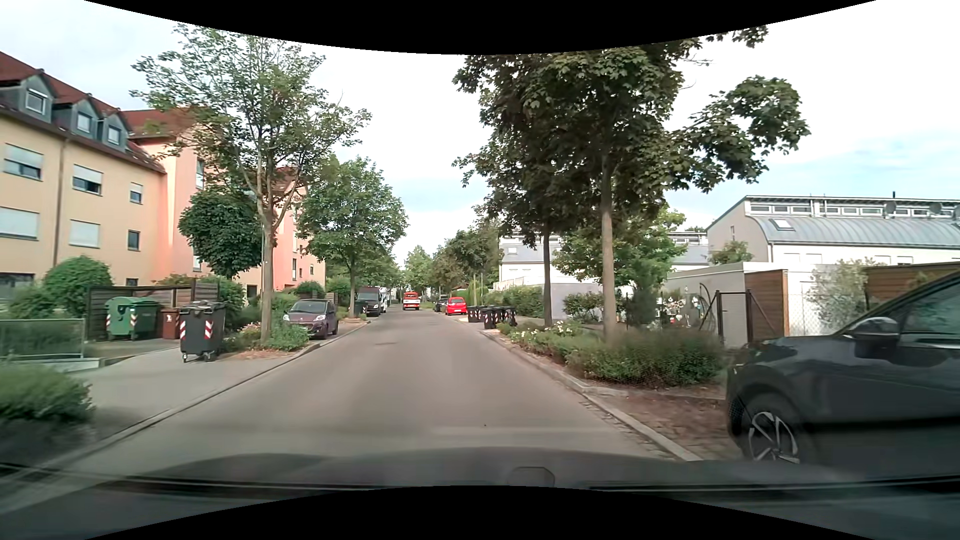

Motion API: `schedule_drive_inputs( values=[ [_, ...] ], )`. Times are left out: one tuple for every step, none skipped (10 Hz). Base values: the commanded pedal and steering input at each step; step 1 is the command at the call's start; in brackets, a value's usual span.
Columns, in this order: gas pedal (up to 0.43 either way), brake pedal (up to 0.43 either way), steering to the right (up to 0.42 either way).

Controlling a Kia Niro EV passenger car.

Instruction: Follow the waypoints while adhering to traffic rules and regulations

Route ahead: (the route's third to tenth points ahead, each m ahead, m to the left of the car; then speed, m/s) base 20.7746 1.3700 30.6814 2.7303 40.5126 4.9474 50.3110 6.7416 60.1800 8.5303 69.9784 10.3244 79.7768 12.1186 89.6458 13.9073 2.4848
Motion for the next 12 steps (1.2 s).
schedule_drive_inputs(
  values=[
    [0.169,0.000,-0.105],
    [0.169,0.000,-0.083],
    [0.169,0.000,-0.068],
    [0.169,0.000,-0.068],
    [0.169,0.000,-0.074],
    [0.189,0.000,-0.080],
    [0.197,0.000,-0.081],
    [0.197,0.000,-0.081],
    [0.197,0.000,-0.083],
    [0.197,0.000,-0.089],
    [0.197,0.000,-0.092],
    [0.197,0.000,-0.093]
  ],
)
